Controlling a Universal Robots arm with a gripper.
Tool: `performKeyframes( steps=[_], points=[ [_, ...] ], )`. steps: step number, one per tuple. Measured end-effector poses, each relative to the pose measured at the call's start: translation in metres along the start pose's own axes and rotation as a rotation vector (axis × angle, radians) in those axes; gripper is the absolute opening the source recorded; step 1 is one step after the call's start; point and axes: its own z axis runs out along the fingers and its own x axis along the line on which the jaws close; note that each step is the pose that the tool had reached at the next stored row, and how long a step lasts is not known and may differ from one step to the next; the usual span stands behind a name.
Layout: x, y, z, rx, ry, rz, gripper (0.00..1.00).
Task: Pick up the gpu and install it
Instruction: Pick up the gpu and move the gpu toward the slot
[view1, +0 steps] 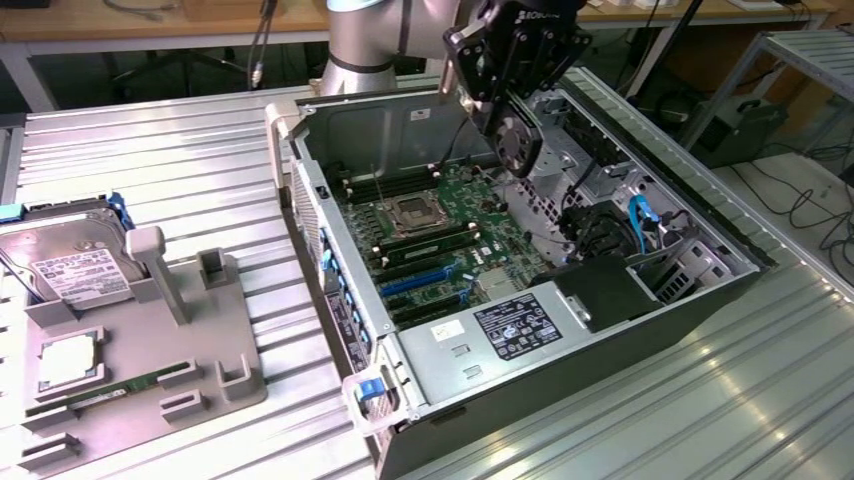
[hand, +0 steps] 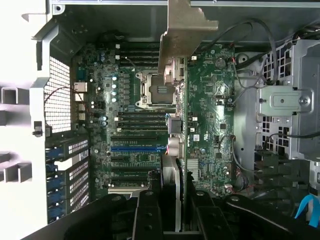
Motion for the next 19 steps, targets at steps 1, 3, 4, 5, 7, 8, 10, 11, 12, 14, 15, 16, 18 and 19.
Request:
performKeyframes(
  steps=[1, 3, 4, 5, 7, 8, 10, 11, 12, 14, 15, 16, 18, 19],
  points=[
    [-0.001, 0.0, 0.0001, -0.0001, 0.0, 0.0, 0.27],
    [-0.004, 0.0, 0.0002, -0.0001, 0.0, 0.0, 0.27],
    [-0.005, 0.0, 0.0002, -0.0001, 0.0, 0.0, 0.27],
    [-0.007, 0.0, 0.0003, -0.0001, 0.0, 0.0, 0.27],
    [-0.011, 0.0, 0.0005, -0.0001, 0.0, 0.0, 0.27],
    [-0.013, 0.0, 0.0006, -0.0001, 0.0, 0.0, 0.27],
    [-0.016, 0.0, 0.0009, -0.0001, 0.0, 0.0, 0.27],
    [-0.018, 0.0001, 0.001, -0.0001, 0.0, 0.0, 0.27],
    [-0.02, 0.0001, 0.0011, -0.0001, 0.0, 0.0, 0.27],
    [-0.022, 0.0001, 0.0014, -0.0001, 0.0, 0.0, 0.27],
    [-0.023, 0.0001, 0.0015, 0.0, 0.0, 0.0, 0.27],
    [-0.023, 0.0, 0.0015, 0.0, 0.0, 0.0, 0.27],
    [-0.023, 0.0001, 0.0015, -0.0001, 0.0, 0.0, 0.27],
    [-0.023, 0.0001, 0.0015, -0.0001, 0.0, 0.0, 0.27]
  ],
)
